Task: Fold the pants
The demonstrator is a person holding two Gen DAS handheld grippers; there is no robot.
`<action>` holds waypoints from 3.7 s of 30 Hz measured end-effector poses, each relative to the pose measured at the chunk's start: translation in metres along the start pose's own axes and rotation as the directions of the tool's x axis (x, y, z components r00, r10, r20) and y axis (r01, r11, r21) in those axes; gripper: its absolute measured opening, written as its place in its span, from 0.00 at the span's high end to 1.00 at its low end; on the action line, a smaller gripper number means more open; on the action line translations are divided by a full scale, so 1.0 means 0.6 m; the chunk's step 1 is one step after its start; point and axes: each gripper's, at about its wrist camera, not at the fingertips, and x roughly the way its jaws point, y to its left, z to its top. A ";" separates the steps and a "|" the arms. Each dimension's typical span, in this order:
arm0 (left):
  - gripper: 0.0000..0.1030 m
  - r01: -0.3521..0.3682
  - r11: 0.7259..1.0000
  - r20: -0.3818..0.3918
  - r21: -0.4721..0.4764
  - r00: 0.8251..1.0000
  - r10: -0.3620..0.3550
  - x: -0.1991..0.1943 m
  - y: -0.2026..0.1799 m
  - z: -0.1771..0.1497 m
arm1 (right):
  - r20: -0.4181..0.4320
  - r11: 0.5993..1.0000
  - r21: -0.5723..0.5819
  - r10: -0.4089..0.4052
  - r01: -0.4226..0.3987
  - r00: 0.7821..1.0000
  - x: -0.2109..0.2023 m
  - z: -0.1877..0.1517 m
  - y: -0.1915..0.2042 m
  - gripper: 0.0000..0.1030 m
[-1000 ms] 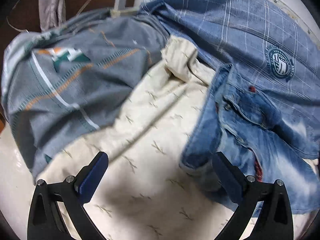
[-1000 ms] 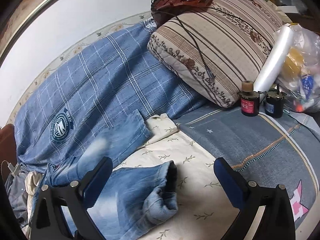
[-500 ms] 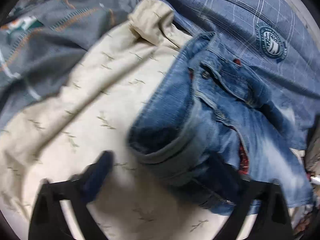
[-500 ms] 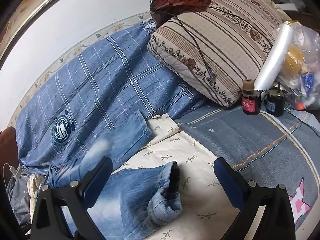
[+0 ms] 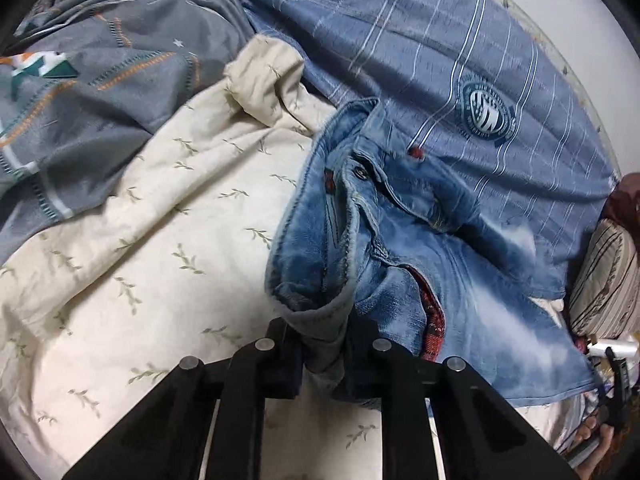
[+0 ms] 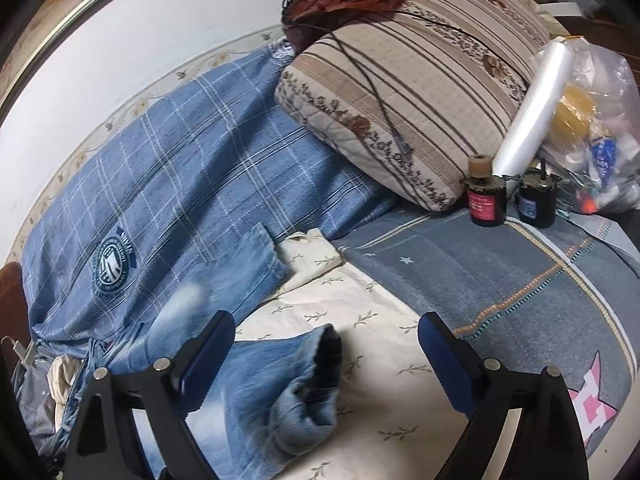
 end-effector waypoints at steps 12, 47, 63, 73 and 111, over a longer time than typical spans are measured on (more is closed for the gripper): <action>0.82 -0.034 0.998 -0.022 -0.059 0.999 0.033 -0.066 0.068 -0.037 | -0.072 0.997 0.041 0.074 -0.071 0.995 0.016 0.003 -0.010 0.08; 0.18 -0.141 0.985 -0.220 0.096 0.962 0.159 0.300 -0.122 0.304 | -0.363 0.957 -0.108 0.213 -0.268 0.907 0.341 0.148 0.178 0.08; 0.85 -0.006 0.993 -0.089 0.118 0.996 0.017 0.243 -0.137 0.307 | -0.330 0.924 -0.296 0.138 -0.241 0.934 0.479 0.128 0.268 0.78; 0.85 0.170 0.981 0.095 0.096 0.979 -0.179 -0.045 -0.084 0.244 | -0.176 0.916 -0.261 0.265 -0.304 0.948 0.164 0.141 0.168 0.78; 0.56 -0.014 0.967 0.076 0.255 0.997 -0.005 -0.121 -0.141 -0.043 | -0.385 0.945 -0.171 0.195 -0.277 0.902 0.038 -0.110 0.125 0.32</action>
